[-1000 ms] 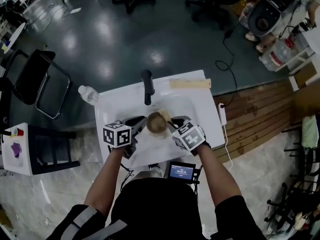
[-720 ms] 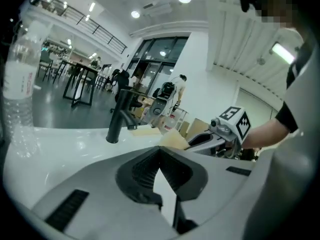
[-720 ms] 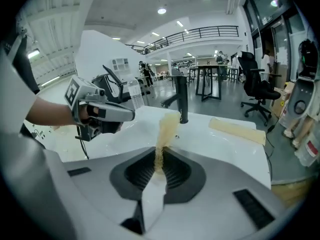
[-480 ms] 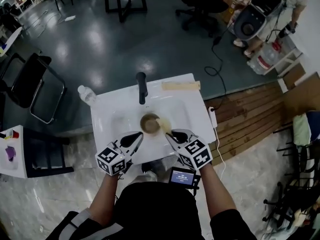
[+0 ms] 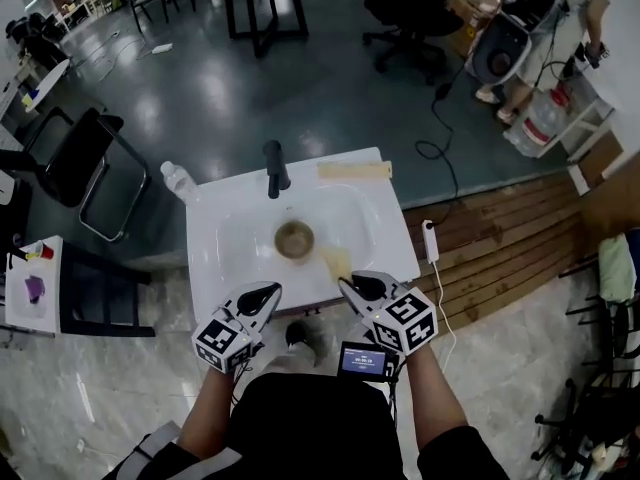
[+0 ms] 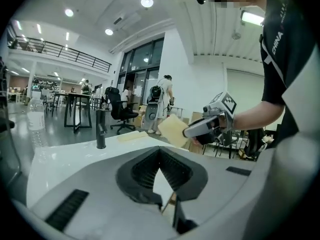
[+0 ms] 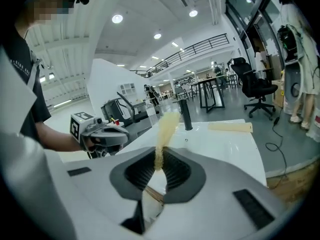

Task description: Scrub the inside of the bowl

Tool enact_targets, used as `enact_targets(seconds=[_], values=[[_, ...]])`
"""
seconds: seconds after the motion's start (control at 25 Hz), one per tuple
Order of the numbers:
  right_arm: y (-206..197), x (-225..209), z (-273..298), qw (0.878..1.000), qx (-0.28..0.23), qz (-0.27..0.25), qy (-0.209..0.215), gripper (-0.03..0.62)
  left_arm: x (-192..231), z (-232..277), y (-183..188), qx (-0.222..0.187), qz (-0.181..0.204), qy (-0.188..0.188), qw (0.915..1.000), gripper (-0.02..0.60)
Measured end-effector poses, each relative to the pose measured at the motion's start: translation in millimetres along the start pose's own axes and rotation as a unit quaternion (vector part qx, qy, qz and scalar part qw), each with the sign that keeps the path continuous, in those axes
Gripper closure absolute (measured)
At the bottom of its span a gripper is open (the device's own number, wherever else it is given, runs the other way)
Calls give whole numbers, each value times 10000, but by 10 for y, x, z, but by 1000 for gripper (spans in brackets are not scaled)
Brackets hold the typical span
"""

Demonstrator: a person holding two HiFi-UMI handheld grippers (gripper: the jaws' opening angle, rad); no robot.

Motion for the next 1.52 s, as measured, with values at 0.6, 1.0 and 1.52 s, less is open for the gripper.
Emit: enact_targets(seconds=[0.6,1.0,1.52], values=[[-920,411,-1027,9993,-295,-125,183,551,-1615,-365,-354,92,-449,488,9978,578],[-1309,703,-1275,9988,-354,-104,319,551,-2102,-604,-579,-73,-854,547,9948,577],[-1324,861,-1366,9985,-416,-161,309,551,-2243,-591,-534,-356,-1084,135,9934,578]])
Point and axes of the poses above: the fingertips, and each gripper's own axes: z forward along the fingers, x to its left, y out of its top, the point moved 8 cm from there along -z, backward along the fingers, and after that the axes turned 9 degrees about x, right-handed, at the moved point
